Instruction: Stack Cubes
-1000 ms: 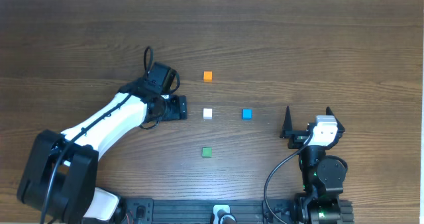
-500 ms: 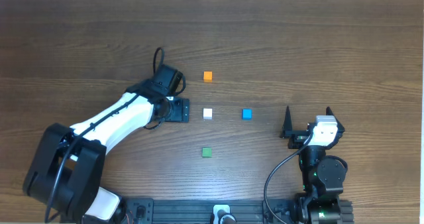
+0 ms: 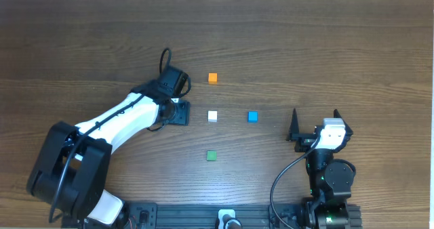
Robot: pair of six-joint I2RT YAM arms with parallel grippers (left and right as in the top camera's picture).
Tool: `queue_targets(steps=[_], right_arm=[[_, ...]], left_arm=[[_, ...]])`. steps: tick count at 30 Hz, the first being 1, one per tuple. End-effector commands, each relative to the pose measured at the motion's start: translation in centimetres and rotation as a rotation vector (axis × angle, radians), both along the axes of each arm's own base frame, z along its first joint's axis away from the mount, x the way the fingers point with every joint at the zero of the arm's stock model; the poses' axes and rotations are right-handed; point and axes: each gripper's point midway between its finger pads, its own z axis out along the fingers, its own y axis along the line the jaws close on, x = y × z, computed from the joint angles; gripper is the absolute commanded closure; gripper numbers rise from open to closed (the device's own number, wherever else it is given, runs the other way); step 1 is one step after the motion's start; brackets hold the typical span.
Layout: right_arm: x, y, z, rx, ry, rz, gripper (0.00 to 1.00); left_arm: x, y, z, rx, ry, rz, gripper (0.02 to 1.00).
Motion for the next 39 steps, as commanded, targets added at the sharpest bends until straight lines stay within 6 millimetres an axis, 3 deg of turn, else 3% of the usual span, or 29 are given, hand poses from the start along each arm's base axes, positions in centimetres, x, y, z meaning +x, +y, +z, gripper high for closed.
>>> queue_targets(steps=[1, 29, 35, 39], right_arm=[[0.0, 0.3, -0.2, -0.004, 0.001, 0.014, 0.007], [0.0, 0.3, -0.2, -0.004, 0.001, 0.014, 0.007], [0.0, 0.3, -0.2, -0.004, 0.001, 0.014, 0.009], [0.0, 0.3, -0.2, -0.004, 0.001, 0.014, 0.012]], left_arm=[[0.7, -0.1, 0.1, 0.007, -0.013, 0.007, 0.452], [0.9, -0.3, 0.4, -0.002, -0.019, 0.018, 0.779], [1.9, -2.2, 2.8, -0.02, -0.034, 0.031, 0.879], [2.7, -5.3, 5.9, -0.063, -0.065, 0.045, 0.939]])
